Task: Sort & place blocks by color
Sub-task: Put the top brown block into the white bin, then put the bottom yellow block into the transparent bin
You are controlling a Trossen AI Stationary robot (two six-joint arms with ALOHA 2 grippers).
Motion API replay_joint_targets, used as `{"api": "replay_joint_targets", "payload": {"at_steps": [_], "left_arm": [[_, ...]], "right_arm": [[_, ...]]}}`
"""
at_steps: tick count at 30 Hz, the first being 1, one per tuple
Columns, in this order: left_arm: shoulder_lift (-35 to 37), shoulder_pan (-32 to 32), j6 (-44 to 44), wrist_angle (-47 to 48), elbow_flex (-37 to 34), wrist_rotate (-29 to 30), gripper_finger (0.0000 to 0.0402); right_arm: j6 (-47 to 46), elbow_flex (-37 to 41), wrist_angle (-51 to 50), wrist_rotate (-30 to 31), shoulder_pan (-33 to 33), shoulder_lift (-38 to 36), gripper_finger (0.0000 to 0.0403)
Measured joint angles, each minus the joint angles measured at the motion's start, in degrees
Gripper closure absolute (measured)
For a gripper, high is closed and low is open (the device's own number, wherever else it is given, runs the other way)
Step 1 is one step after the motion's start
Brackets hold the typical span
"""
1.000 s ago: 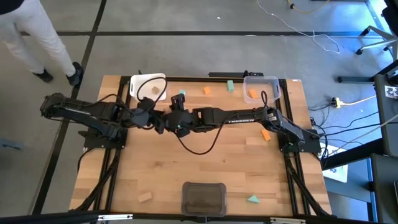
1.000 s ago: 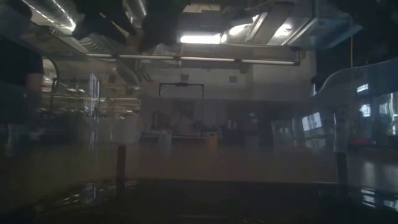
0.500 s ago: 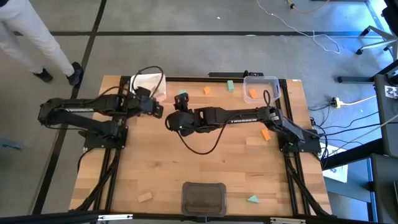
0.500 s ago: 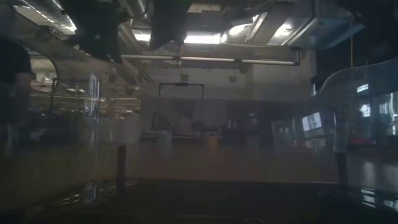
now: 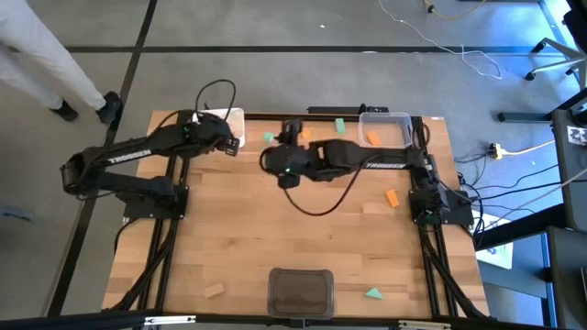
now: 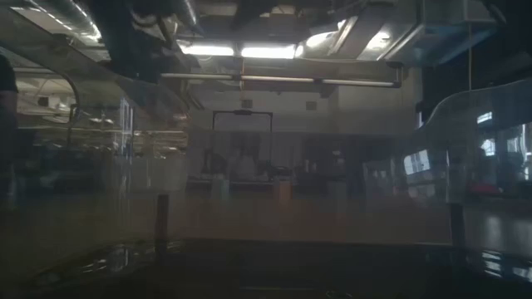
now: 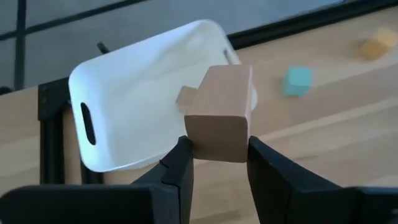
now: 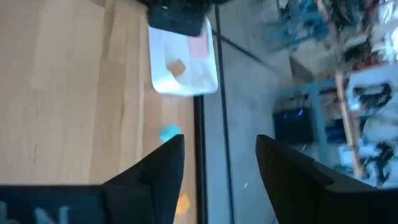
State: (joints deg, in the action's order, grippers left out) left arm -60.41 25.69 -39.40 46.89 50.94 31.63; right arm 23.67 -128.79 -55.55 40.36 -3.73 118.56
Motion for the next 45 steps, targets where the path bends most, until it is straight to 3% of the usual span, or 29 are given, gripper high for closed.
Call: {"api": "replay_joint_targets", "payload": {"at_steps": [14, 20, 28, 35, 45], "left_arm": [[-14.9, 14.7, 11.6, -6.6, 0.0, -11.3, 0.0292], [-19.6, 17.1, 14.0, -9.3, 0.0, -11.4, 0.0292], [-20.3, 19.3, 14.6, -10.9, 0.0, -14.6, 0.029], [-20.3, 19.3, 14.6, -10.5, 0.0, -14.2, 0.0221], [-18.3, 19.3, 17.7, -10.2, 0.0, -12.7, 0.0211]], "right_arm": [[-22.1, 0.1, -23.9, -3.0, 3.8, -7.6, 0.0202], [-24.9, 0.1, -29.3, -4.2, 4.0, -8.1, 0.0202], [-25.0, 0.1, -29.9, -4.5, 3.9, -8.2, 0.0202], [-25.0, 0.1, -30.0, -4.6, 3.9, -8.2, 0.0202], [-28.4, 0.1, -34.0, -4.6, 3.9, -10.3, 0.0202]]}}
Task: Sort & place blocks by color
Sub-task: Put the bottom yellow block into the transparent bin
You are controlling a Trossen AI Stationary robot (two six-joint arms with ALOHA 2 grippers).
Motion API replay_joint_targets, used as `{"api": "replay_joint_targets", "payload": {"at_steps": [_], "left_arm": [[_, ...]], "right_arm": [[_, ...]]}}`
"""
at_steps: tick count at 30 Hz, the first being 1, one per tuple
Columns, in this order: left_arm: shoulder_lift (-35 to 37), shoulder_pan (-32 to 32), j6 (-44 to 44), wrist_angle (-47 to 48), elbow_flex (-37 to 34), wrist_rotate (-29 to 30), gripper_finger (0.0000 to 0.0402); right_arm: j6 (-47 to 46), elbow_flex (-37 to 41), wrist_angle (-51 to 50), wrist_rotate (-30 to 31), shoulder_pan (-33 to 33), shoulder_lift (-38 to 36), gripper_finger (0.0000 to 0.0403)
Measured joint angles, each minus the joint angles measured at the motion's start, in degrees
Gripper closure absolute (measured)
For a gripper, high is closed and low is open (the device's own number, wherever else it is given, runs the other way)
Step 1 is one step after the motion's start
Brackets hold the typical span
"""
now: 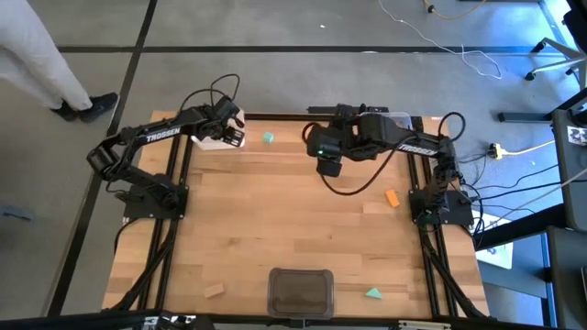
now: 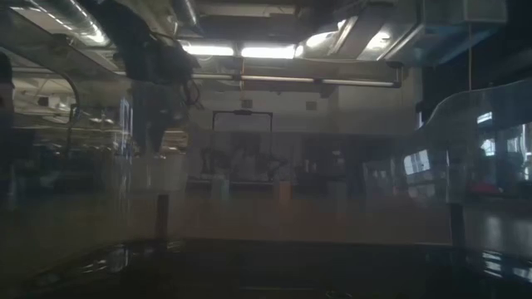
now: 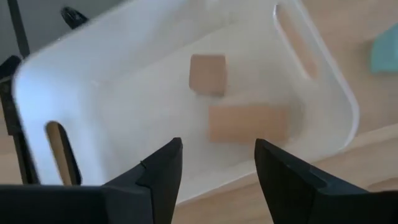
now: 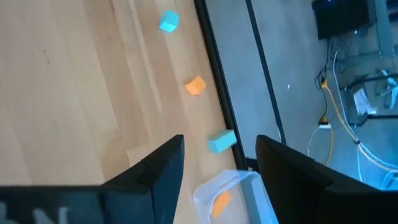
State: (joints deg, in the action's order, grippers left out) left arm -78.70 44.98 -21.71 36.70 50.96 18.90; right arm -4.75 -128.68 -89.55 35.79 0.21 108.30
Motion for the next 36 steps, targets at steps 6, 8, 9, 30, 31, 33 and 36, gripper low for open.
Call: {"api": "replay_joint_targets", "payload": {"at_steps": [6, 8, 9, 30, 31, 33, 36], "left_arm": [[6.2, -2.4, 3.4, -0.1, 0.0, -2.2, 0.021], [9.0, -3.5, 6.2, 0.1, 0.0, -5.9, 0.021], [10.5, -4.2, 7.4, 0.1, 0.0, -7.9, 0.021], [28.3, -21.0, 7.0, 0.9, 0.0, -21.4, 0.0209], [28.5, -21.2, 6.9, 0.9, 0.0, -21.4, 0.0209], [28.6, -21.6, 6.8, 1.0, 0.0, -21.4, 0.0209], [28.6, -22.4, 6.9, 1.0, 0.0, -21.5, 0.0209]], "right_arm": [[-3.2, 0.0, -0.6, -4.1, 0.2, -5.0, 0.0202], [-5.1, 0.0, -0.5, -5.0, 0.4, -7.0, 0.0202], [-6.2, 0.0, -0.6, -5.1, 0.5, -7.8, 0.0202], [-49.1, 35.5, -0.6, -15.1, 0.8, -29.4, 0.0201], [-52.8, 38.0, -0.6, -15.6, 0.8, -29.9, 0.0201], [-58.0, 42.6, -0.4, -17.0, 0.8, -30.5, 0.0201], [-59.8, 49.2, -0.5, -19.4, 1.2, -30.6, 0.0201]]}}
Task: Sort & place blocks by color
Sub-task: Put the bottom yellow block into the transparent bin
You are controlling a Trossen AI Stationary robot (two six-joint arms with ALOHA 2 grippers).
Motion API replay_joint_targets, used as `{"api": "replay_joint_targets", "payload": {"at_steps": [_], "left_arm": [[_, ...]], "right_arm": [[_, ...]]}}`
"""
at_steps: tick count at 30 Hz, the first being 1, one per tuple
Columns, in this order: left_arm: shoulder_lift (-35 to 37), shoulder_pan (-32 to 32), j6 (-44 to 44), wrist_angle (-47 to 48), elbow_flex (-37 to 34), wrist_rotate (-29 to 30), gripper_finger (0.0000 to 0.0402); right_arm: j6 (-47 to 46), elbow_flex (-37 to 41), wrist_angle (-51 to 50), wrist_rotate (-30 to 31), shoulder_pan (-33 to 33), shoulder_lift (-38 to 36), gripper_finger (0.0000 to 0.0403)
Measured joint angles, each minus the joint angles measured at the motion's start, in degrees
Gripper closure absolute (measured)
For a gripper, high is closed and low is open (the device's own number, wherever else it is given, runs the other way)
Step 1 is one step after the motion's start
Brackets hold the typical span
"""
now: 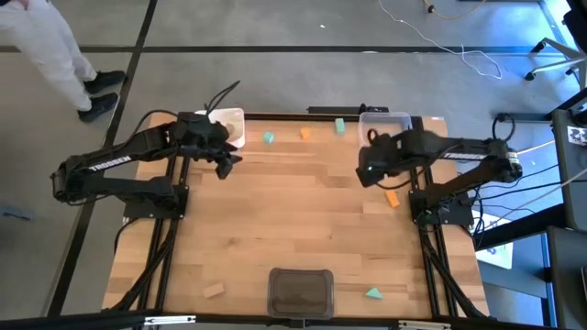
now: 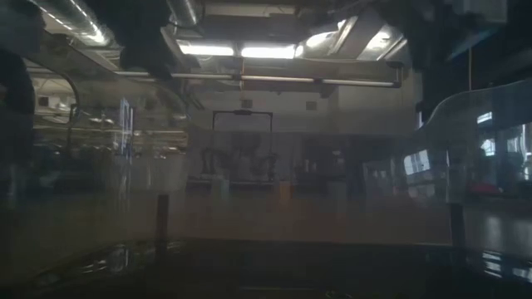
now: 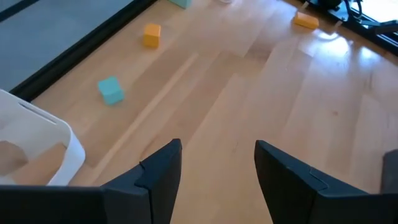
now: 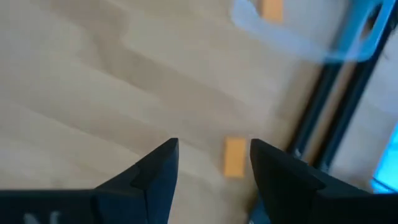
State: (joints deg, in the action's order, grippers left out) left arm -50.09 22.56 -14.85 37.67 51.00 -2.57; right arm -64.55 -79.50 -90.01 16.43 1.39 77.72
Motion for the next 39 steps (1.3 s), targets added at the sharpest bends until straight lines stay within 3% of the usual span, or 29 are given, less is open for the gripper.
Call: {"api": "replay_joint_targets", "payload": {"at_steps": [3, 9, 16, 27, 39], "left_arm": [[0.0, -1.1, 0.0, -0.1, 0.0, -1.4, 0.0209], [0.0, -3.8, -1.5, -2.1, 0.0, -4.1, 0.0209], [0.0, -5.9, -4.0, -2.9, 0.0, -4.1, 0.0209], [0.0, -6.2, -6.1, -3.2, 0.0, -4.0, 0.0209], [0.0, -6.2, -6.1, -4.5, 0.0, -3.8, 0.0209]], "right_arm": [[-1.5, 6.6, 0.1, -4.2, 1.4, 0.2, 0.0201], [-2.0, 19.4, 1.6, -6.8, 5.1, 0.1, 0.0201], [6.5, 30.9, 16.2, -12.8, 9.2, 0.1, 0.0201], [6.8, 40.2, 23.4, -16.7, 14.1, 0.1, 0.0201], [8.0, 47.8, 35.1, -19.4, 15.0, 0.0, 0.0201]]}}
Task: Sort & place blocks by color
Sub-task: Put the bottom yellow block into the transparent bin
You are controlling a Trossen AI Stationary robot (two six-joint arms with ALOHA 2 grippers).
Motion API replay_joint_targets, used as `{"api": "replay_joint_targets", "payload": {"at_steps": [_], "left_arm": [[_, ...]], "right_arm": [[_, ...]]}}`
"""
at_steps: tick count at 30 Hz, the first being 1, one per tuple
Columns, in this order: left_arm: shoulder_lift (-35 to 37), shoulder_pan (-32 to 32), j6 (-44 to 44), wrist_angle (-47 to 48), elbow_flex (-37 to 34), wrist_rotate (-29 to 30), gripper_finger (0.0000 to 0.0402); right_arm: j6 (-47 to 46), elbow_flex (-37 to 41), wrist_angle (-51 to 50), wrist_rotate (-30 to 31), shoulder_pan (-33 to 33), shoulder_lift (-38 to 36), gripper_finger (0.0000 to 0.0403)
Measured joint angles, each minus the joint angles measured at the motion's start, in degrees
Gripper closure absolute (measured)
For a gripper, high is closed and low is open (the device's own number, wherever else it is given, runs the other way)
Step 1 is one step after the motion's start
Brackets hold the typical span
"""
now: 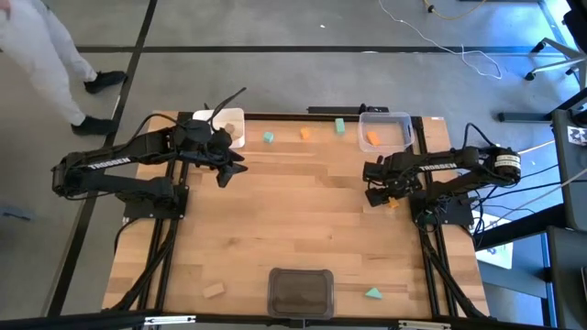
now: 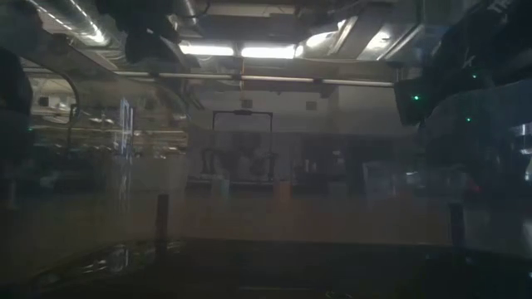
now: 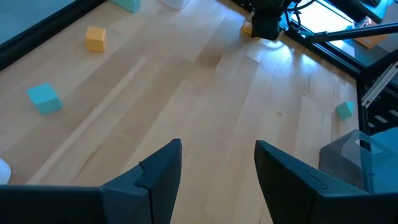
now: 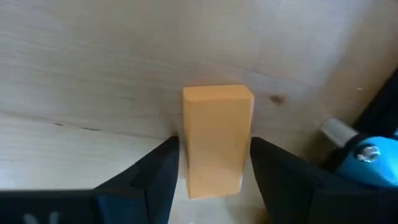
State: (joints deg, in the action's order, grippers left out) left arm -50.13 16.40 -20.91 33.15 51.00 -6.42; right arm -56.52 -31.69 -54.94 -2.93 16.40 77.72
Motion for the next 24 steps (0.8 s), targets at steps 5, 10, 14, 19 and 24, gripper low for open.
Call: {"api": "replay_joint_targets", "payload": {"at_steps": [5, 10, 14, 19, 24], "left_arm": [[0.0, 0.0, 0.0, 0.0, 0.0, 0.0, 0.0209], [0.0, 0.0, 0.0, 0.0, 0.0, 0.0, 0.0209], [0.0, 0.0, 0.0, 0.0, 0.0, 0.0, 0.0209], [0.0, 0.0, 0.0, 0.0, 0.0, 0.0, 0.0209], [0.0, 0.0, 0.0, 0.0, 0.0, 0.0, 0.0209]], "right_arm": [[0.0, 1.7, 1.6, -0.5, 0.0, -0.2, 0.0203], [2.8, 0.3, 2.1, 0.6, -0.1, 0.0, 0.0255], [4.7, -2.1, 6.0, 4.9, 0.0, 0.2, 0.0279], [7.2, -5.2, 7.8, 9.5, 0.0, 0.3, 0.0279], [10.4, -10.3, 6.7, 10.3, 1.8, 0.2, 0.0279]]}}
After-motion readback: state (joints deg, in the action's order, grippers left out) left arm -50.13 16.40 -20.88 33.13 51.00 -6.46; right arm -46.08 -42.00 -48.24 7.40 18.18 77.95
